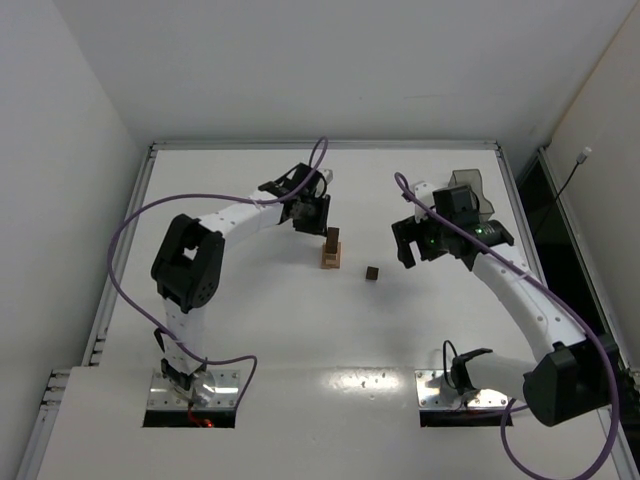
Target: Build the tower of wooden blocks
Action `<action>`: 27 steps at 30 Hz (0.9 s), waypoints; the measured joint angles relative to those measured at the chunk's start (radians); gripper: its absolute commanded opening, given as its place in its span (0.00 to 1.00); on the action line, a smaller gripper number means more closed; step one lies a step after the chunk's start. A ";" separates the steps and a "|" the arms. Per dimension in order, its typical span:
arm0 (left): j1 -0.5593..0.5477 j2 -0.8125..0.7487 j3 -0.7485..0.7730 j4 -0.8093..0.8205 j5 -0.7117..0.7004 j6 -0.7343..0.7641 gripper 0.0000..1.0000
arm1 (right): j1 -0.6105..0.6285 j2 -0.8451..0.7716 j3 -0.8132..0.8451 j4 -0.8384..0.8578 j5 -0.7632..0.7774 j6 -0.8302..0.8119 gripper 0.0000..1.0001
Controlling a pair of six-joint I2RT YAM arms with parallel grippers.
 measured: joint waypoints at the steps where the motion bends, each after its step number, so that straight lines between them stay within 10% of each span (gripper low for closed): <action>1: 0.000 0.002 0.000 -0.002 0.000 0.000 0.27 | -0.002 -0.001 -0.001 0.000 -0.005 0.000 0.81; 8: 0.000 0.006 0.000 -0.006 -0.012 0.000 0.27 | -0.010 -0.005 -0.008 -0.003 -0.031 0.003 0.81; 14: 0.000 0.005 -0.013 -0.006 -0.106 -0.011 0.00 | -0.011 -0.005 -0.008 -0.003 -0.040 0.004 0.78; 19: 0.004 -0.048 -0.106 -0.016 -0.216 -0.028 0.00 | -0.006 -0.005 -0.013 0.005 -0.072 0.005 0.73; 27: 0.142 -0.306 -0.255 -0.015 -0.235 -0.038 0.61 | 0.014 0.221 -0.026 0.050 -0.130 -0.080 0.67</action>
